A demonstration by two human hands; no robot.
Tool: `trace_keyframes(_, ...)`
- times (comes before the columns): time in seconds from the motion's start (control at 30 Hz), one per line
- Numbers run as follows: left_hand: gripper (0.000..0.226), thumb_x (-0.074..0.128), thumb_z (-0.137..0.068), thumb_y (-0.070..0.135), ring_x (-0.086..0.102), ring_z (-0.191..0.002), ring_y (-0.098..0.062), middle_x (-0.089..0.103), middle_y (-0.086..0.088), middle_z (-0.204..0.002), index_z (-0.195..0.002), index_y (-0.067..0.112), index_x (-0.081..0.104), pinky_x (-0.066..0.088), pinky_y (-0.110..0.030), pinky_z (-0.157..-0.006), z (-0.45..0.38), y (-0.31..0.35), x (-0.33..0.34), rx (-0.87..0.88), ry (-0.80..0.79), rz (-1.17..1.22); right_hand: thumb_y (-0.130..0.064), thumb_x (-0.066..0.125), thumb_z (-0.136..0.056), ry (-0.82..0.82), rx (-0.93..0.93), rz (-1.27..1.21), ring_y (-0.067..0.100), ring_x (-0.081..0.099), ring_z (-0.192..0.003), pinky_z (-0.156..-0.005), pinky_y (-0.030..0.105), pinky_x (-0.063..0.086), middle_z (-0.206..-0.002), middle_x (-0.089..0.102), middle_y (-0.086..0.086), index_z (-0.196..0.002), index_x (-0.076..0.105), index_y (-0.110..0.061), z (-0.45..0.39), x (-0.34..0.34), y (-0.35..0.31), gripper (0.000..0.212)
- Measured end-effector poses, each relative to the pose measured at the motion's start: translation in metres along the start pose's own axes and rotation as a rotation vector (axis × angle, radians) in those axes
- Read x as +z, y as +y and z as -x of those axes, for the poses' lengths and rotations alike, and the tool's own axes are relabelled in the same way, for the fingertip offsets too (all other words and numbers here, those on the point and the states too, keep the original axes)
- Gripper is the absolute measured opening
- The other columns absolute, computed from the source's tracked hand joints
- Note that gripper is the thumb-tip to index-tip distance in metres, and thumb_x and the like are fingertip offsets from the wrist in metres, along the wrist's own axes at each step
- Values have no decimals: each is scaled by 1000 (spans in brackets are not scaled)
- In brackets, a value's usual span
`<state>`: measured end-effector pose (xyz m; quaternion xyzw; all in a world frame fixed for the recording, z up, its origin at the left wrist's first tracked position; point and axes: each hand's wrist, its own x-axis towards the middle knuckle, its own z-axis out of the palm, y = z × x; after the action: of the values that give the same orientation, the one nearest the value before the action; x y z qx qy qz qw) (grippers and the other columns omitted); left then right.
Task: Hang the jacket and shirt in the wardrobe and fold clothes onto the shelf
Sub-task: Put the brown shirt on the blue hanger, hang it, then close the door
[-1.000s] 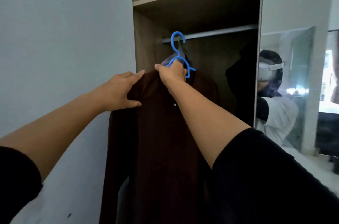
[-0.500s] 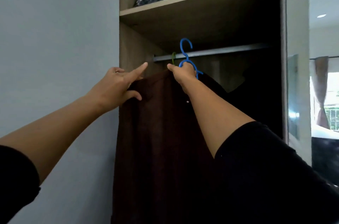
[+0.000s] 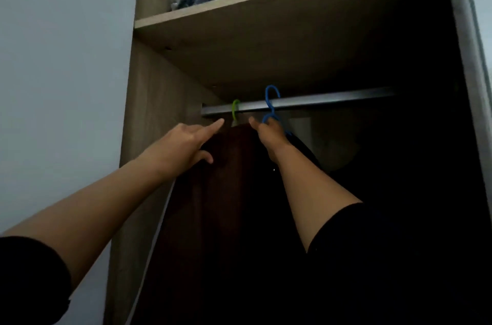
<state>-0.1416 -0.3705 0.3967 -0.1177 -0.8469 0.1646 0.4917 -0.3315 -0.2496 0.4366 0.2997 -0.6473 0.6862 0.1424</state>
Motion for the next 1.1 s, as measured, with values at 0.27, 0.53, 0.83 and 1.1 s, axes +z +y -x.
trace_keyframes(0.27, 63, 86, -60, 18, 71, -86, -33, 70, -19, -103, -115, -3, 64, 56, -40, -75, 5, -8, 34, 161, -50, -101, -42, 56, -84, -10, 26, 47, 31, 36, -136, -112, 46, 33, -149, 36, 14, -142, 35, -6, -12, 4, 23, 72)
trace_keyframes(0.53, 62, 80, -70, 19, 64, -107, -31, 65, -17, -119, -124, 0, 59, 39, -27, -94, 25, 12, 23, 66, -76, 12, -41, 52, -91, 33, 6, 145, 30, 38, -135, -112, 44, 34, -148, 38, 12, -143, 37, -10, 17, -2, 24, 62)
trace_keyframes(0.83, 64, 66, -85, 32, 51, -123, -25, 50, -10, -139, -141, 12, 43, 36, -28, -102, 83, 54, -53, -245, -257, 35, -36, 51, -94, 76, -122, 474, 29, 17, -142, -113, 46, 20, -155, 20, 5, -148, 24, -32, 139, -14, -9, 60)
trace_keyframes(1.1, 66, 65, -87, 32, 49, -124, -28, 44, -10, -144, -144, 13, 38, 34, -31, -107, 186, 77, -164, -479, -374, -62, -37, 50, -93, -13, -245, 519, 26, 25, -136, -106, 44, 26, -150, 27, 1, -150, 17, -35, 284, 27, -20, 65)
